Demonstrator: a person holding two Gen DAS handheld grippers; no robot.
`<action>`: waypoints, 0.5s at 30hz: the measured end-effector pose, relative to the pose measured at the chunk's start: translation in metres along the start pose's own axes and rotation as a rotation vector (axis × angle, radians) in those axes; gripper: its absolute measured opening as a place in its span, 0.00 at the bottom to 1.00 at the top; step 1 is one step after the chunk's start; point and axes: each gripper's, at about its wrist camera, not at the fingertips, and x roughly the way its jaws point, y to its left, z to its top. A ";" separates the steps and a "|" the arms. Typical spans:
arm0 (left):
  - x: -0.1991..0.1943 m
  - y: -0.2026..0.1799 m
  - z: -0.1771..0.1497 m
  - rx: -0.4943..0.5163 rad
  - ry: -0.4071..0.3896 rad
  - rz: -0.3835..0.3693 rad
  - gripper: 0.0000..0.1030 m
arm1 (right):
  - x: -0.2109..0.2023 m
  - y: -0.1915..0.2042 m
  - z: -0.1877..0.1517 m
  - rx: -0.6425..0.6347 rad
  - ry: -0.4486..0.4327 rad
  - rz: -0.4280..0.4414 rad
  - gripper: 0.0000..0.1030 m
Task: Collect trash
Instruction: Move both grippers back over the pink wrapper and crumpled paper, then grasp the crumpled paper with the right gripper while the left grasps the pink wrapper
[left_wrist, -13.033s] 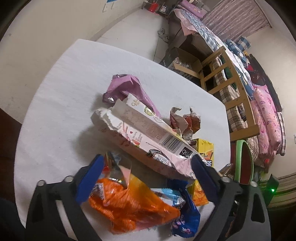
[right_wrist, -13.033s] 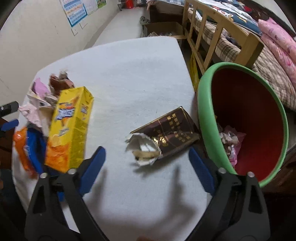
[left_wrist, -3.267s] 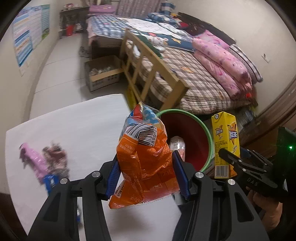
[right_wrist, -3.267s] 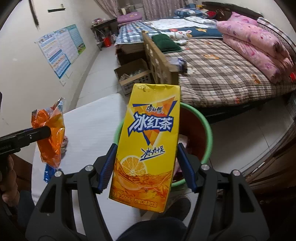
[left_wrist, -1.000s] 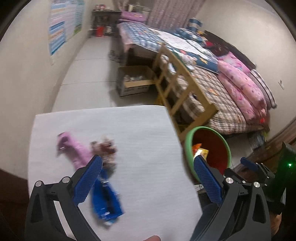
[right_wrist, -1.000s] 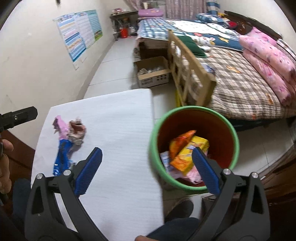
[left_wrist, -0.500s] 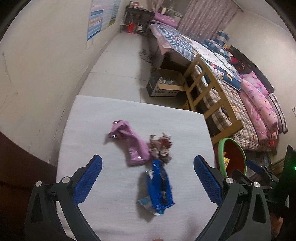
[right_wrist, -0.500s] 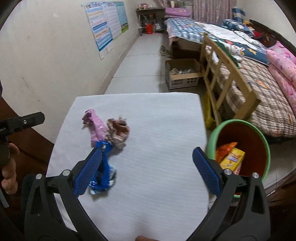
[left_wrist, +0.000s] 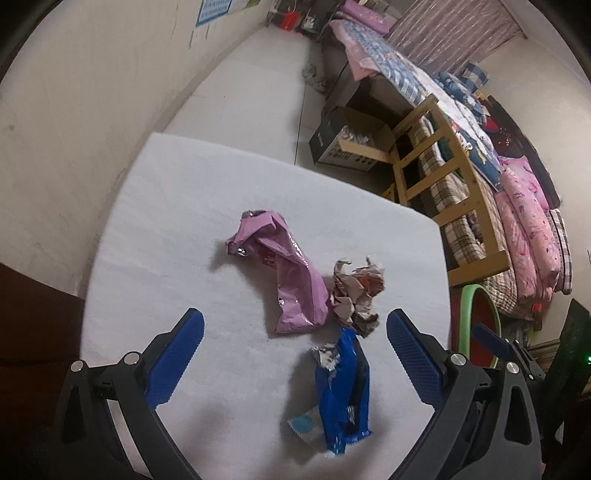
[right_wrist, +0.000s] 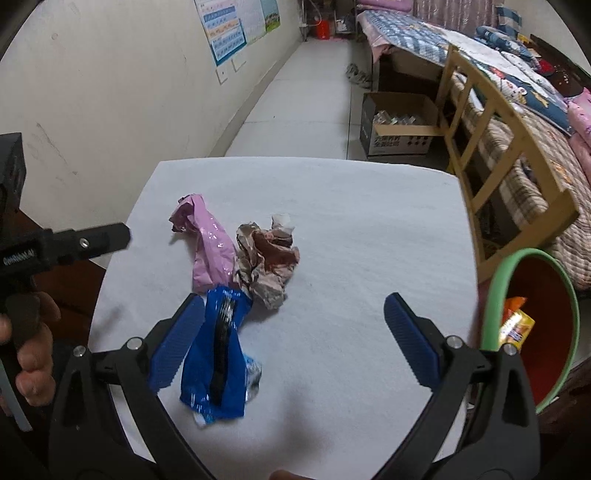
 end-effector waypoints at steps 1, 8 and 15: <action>0.007 0.000 0.002 -0.002 0.008 0.002 0.92 | 0.004 -0.001 0.002 0.000 0.005 0.003 0.94; 0.051 0.001 0.021 -0.034 0.050 -0.002 0.91 | 0.051 0.003 0.015 -0.002 0.063 0.028 0.90; 0.087 0.006 0.036 -0.072 0.087 0.019 0.83 | 0.092 0.003 0.022 -0.002 0.113 0.051 0.86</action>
